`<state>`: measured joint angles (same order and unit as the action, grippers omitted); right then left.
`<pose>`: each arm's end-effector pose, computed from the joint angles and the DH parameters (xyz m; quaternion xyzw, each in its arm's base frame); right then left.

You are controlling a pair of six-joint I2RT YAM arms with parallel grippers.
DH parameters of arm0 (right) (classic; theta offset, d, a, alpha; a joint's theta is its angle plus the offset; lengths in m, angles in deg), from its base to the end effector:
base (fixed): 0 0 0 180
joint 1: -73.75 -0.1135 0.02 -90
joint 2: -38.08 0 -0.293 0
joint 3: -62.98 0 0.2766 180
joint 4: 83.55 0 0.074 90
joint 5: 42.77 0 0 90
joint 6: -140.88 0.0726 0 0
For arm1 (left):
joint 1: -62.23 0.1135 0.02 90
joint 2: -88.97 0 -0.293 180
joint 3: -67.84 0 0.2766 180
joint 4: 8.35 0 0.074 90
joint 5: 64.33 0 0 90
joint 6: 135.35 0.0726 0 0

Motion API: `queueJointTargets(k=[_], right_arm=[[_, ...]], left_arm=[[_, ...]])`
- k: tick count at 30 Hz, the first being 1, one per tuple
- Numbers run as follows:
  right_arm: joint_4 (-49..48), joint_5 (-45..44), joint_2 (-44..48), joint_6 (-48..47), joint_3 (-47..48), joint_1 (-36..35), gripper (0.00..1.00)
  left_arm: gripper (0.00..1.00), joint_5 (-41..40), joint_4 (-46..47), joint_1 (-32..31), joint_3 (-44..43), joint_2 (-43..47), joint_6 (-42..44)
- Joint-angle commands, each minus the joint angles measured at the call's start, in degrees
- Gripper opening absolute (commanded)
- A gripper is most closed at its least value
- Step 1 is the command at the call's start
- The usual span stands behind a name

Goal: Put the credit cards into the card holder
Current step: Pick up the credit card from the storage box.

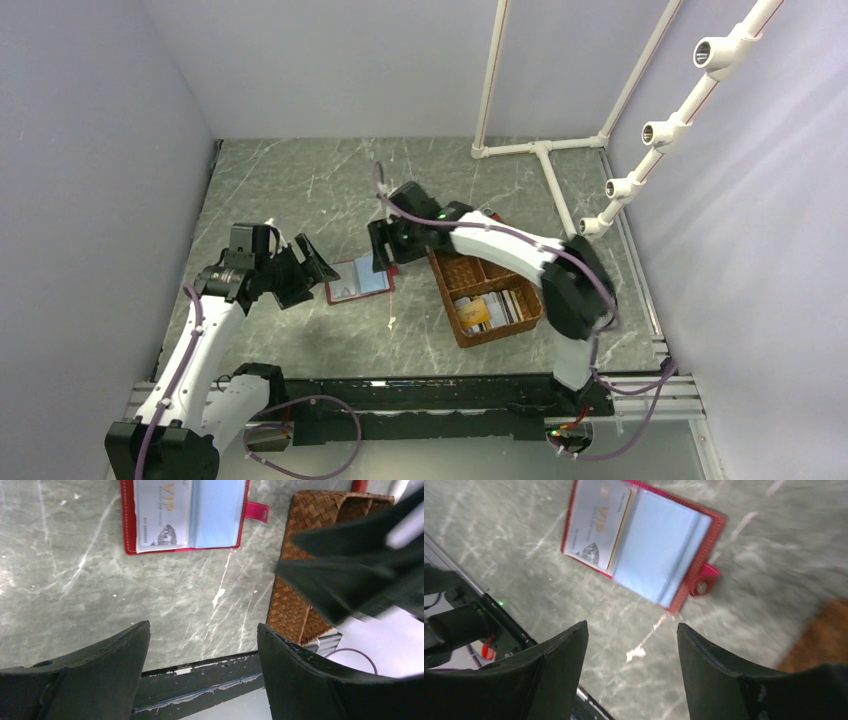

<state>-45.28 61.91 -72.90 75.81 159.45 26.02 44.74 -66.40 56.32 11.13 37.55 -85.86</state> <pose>0.3092 0.3675 0.2029 -0.2258 0.9133 0.2851 0.1833 0.1955 -0.0441 0.2545 -0.2274 0.9080 -0.2684 0.2275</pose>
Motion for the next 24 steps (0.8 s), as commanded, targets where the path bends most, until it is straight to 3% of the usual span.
queueJointTargets(k=[1,4,7,10,13,17,24], right_arm=[[11.31,-9.41,18.56,-1.94,-4.99,1.97,0.72],[12.88,-9.04,29.91,-1.55,-16.49,6.63,0.76],[10.43,-1.52,41.76,-0.81,-29.07,15.63,0.78],[8.58,2.48,47.86,-0.03,-36.86,21.36,0.78],[7.38,4.21,48.87,0.63,-40.83,24.36,0.72],[5.86,6.99,46.05,0.20,-43.24,26.81,0.54],[2.38,8.42,42.34,-0.46,-46.67,27.05,0.51]], left_arm=[[0.85,6.61,0.68,0.05,-2.36,1.25,1.64],[0.86,10.62,1.97,0.03,-2.60,0.97,2.36],[0.87,14.60,5.08,-0.13,-1.88,0.69,1.72],[0.87,17.96,8.72,-0.62,-0.17,0.00,-0.05],[0.88,20.25,12.33,-1.33,1.82,-1.56,-2.10],[0.89,18.36,15.44,-5.48,2.69,-3.63,-4.81],[0.89,13.52,17.90,-12.45,1.35,-5.84,-7.55]])
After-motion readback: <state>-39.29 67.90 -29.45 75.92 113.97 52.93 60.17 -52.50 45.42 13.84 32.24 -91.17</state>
